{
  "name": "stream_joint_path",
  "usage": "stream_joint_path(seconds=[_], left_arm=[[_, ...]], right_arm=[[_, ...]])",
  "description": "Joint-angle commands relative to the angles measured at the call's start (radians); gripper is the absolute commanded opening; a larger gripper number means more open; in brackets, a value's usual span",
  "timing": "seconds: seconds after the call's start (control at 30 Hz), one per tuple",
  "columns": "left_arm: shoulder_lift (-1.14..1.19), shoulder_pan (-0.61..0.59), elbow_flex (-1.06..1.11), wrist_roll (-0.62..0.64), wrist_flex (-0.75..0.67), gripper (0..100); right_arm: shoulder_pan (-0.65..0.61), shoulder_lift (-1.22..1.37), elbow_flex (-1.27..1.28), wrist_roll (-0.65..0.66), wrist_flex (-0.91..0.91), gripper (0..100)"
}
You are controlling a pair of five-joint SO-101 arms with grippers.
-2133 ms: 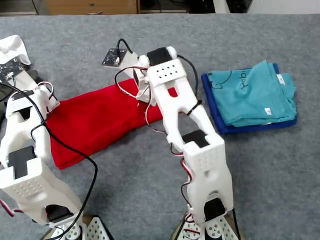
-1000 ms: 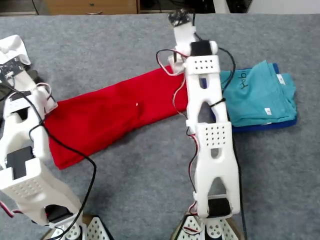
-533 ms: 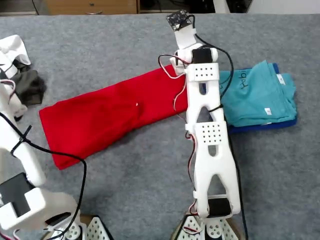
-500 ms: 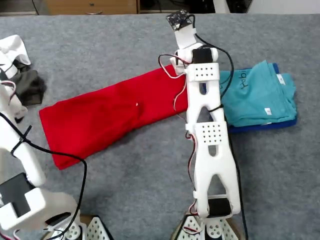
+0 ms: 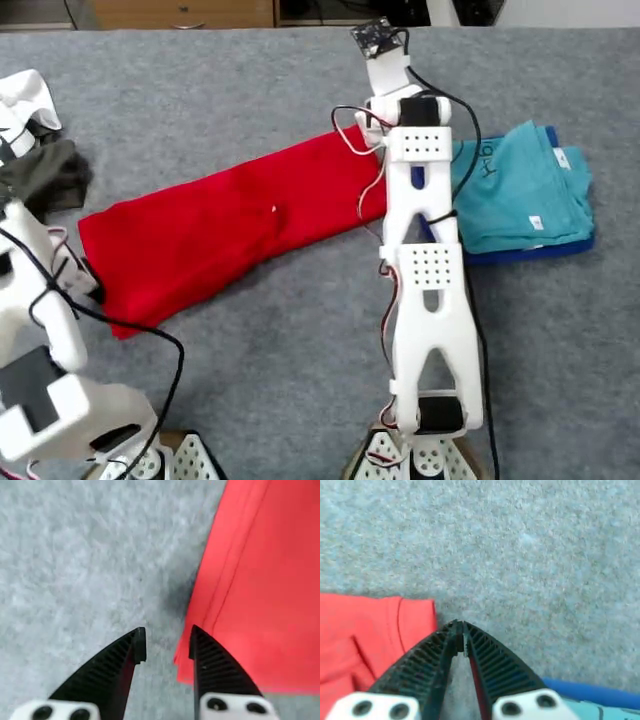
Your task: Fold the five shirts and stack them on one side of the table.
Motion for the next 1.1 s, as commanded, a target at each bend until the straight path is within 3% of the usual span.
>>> stream_joint_path(seconds=[0.0, 0.17, 0.3, 0.47, 0.8, 1.07], left_arm=[[-0.133, -0.005, 0.092, -0.002, -0.112, 16], [-0.208, -0.002, 0.094, 0.000, -0.141, 24], [-0.206, 0.014, 0.031, 0.032, -0.058, 23], [-0.205, 0.068, 0.021, 0.060, -0.051, 23], [0.007, 0.072, 0.055, 0.063, -0.269, 23], [0.117, 0.074, 0.000, 0.063, -0.275, 23]], right_arm=[[0.007, -0.007, -0.044, 0.011, -0.029, 0.3], [0.005, -0.005, -0.042, 0.012, -0.034, 0.3], [0.005, 0.012, -0.054, 0.028, -0.034, 0.4], [0.004, 0.013, -0.054, 0.038, -0.034, 0.4], [0.010, 0.013, -0.054, 0.038, -0.035, 0.4], [0.010, 0.013, -0.054, 0.038, -0.035, 0.4]])
